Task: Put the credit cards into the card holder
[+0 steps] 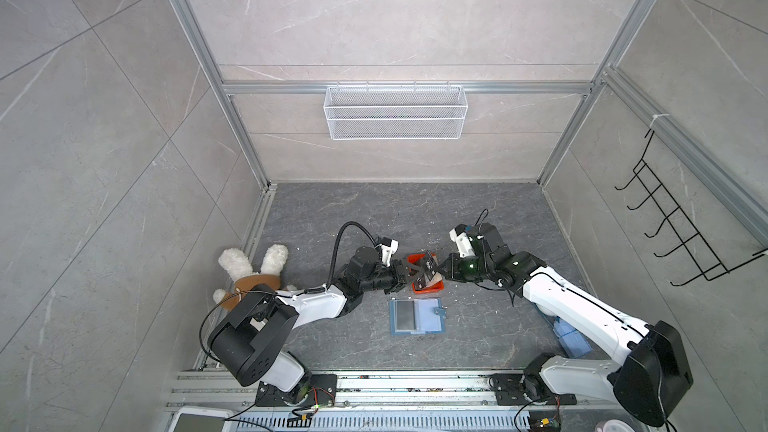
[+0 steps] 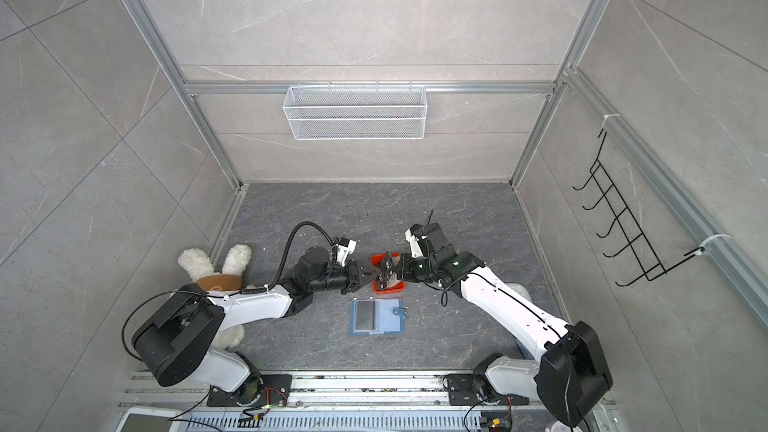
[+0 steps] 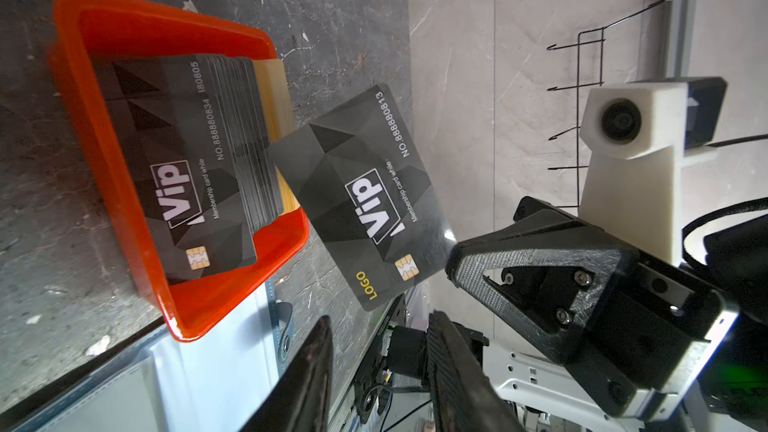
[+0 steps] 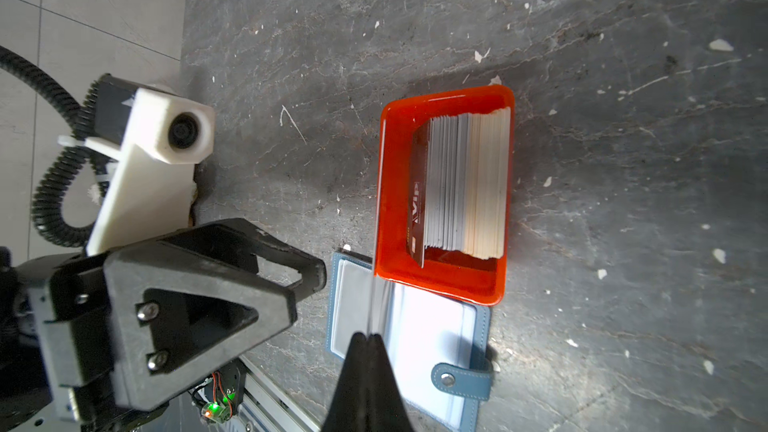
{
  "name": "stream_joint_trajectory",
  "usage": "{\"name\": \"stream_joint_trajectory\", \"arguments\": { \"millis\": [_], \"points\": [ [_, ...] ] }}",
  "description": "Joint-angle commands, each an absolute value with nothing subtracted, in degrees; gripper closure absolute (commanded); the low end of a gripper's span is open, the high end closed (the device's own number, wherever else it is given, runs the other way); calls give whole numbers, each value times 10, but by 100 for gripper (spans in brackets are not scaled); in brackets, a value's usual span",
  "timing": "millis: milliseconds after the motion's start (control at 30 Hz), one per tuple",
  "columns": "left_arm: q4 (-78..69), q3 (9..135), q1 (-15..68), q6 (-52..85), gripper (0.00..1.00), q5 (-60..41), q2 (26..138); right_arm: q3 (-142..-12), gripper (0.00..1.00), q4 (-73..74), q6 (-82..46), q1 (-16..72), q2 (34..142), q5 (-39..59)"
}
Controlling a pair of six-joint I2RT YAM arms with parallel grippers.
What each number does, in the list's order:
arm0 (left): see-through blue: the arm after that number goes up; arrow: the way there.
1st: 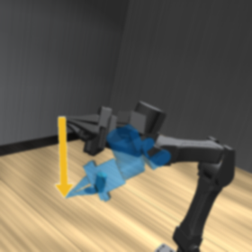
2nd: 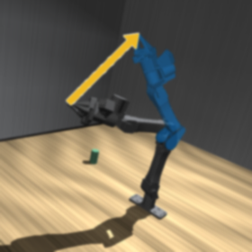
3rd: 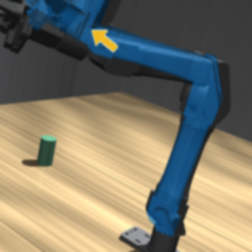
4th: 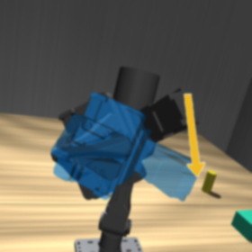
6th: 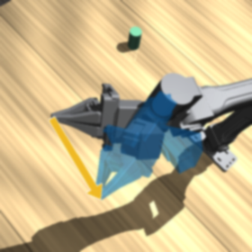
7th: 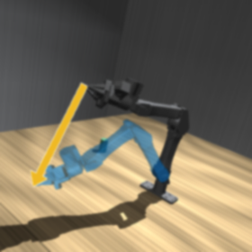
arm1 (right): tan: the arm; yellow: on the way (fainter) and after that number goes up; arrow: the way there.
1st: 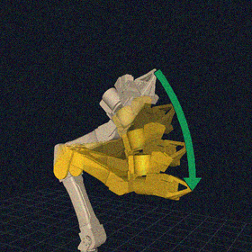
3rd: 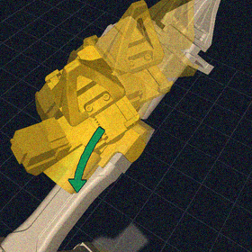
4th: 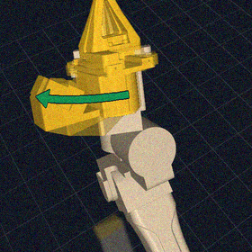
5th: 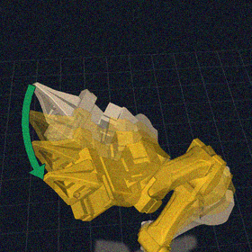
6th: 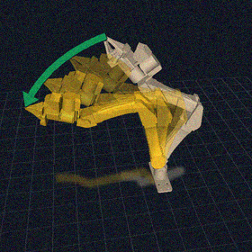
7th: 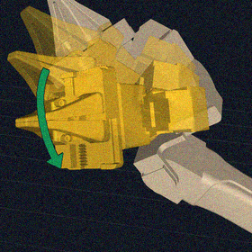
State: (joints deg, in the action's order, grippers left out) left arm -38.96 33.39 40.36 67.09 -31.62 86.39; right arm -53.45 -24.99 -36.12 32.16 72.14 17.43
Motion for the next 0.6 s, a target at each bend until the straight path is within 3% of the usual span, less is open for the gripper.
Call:
{"name": "stream_joint_trajectory", "arguments": {
  "millis": [0,333,567],
  "points": [
    [-500,316,406,713,55,-318,848,-533,100,-249,-376,318,699,184],
    [-616,294,405,751,39,-298,842,-579,100,-267,-390,316,664,231],
    [-701,288,405,793,34,-292,852,-616,100,-283,-397,316,644,247]
  ]
}}
